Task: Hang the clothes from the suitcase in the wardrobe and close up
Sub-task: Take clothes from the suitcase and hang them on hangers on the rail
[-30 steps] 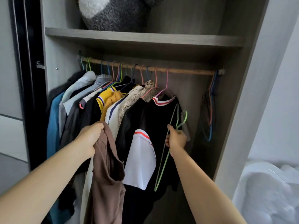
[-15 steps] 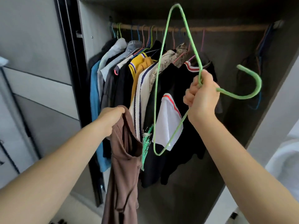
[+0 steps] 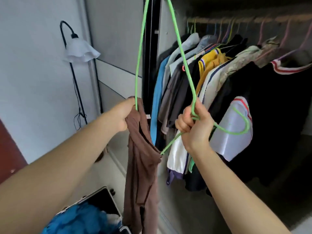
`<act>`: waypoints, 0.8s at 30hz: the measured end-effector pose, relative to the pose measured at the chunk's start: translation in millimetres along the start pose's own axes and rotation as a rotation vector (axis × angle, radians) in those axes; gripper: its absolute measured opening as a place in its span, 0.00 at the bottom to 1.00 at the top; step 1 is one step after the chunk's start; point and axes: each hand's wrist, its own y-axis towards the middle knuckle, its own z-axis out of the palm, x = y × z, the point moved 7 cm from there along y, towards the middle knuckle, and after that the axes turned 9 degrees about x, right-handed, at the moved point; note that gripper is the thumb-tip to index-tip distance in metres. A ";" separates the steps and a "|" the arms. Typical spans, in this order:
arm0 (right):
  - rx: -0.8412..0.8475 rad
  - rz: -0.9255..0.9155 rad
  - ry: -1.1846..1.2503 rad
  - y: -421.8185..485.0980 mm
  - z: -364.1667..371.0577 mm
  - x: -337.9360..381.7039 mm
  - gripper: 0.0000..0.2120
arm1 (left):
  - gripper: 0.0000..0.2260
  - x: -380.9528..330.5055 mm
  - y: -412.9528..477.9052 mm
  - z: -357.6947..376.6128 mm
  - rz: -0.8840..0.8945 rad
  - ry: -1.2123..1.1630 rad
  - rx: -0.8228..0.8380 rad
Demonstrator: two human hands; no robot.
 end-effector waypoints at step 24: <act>0.781 0.393 -1.200 37.3 22.7 -129.8 0.29 | 0.11 12.2 -102.5 -191.4 0.061 -0.394 -0.520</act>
